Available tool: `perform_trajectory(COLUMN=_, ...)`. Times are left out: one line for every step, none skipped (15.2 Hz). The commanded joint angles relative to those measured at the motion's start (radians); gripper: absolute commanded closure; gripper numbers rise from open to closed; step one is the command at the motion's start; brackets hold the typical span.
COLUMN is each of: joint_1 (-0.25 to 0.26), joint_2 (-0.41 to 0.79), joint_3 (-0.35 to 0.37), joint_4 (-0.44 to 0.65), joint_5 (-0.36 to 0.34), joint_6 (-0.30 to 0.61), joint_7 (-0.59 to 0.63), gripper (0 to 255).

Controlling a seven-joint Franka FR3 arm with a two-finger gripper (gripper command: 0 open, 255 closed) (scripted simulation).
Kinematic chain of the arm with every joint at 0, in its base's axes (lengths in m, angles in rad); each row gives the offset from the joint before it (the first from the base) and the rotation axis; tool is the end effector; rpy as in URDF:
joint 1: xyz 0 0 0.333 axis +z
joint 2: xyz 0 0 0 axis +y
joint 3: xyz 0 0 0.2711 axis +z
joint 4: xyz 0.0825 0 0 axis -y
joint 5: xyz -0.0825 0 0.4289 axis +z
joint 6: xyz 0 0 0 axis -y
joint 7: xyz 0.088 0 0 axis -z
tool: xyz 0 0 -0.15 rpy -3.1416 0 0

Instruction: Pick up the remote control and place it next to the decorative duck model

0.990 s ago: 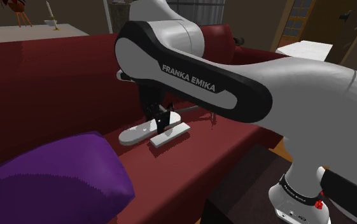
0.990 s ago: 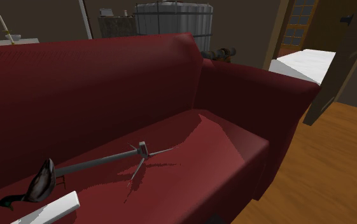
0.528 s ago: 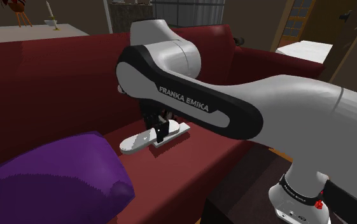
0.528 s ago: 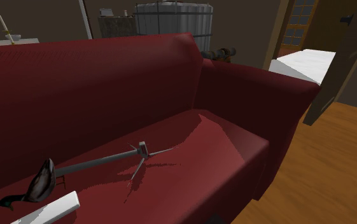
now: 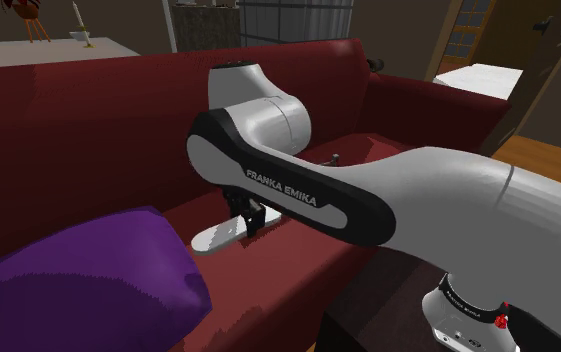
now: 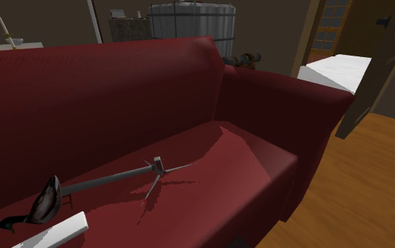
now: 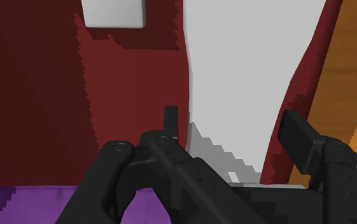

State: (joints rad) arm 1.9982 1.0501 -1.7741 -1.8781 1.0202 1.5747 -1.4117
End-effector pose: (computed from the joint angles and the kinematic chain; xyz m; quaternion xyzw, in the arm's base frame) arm 0.4934 0.3423 0.3847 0.7408 0.6716 0.0094 0.0045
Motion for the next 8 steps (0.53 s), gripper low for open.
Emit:
perform_trajectory(joint_1=0.004, joint_2=0.009, joint_3=0.012, joint_4=-0.02, joint_5=0.012, joint_6=0.018, joint_7=-0.006, gripper=255)
perform_trajectory(joint_1=0.005, joint_2=0.013, joint_3=0.019, joint_4=-0.028, joint_5=0.019, joint_6=0.026, joint_7=-0.009, gripper=255)
perform_trajectory(joint_1=0.006, joint_2=0.018, joint_3=0.027, joint_4=-0.035, joint_5=0.025, joint_6=0.034, joint_7=-0.012, gripper=255)
perform_trajectory(joint_1=0.006, joint_2=0.022, joint_3=0.034, joint_4=-0.043, joint_5=0.032, joint_6=0.042, joint_7=-0.014, gripper=255)
perform_trajectory(joint_1=0.007, joint_2=0.026, joint_3=0.041, joint_4=-0.05, joint_5=0.038, joint_6=0.05, joint_7=-0.017, gripper=255)
perform_trajectory(joint_1=0.007, joint_2=0.03, joint_3=0.049, joint_4=-0.057, joint_5=0.045, joint_6=0.058, joint_7=-0.019, gripper=255)
perform_trajectory(joint_1=0.007, joint_2=0.034, joint_3=0.057, joint_4=-0.064, joint_5=0.052, joint_6=0.067, joint_7=-0.022, gripper=255)
perform_trajectory(joint_1=0.007, joint_2=0.038, joint_3=0.065, joint_4=-0.071, joint_5=0.059, joint_6=0.075, joint_7=-0.024, gripper=255)
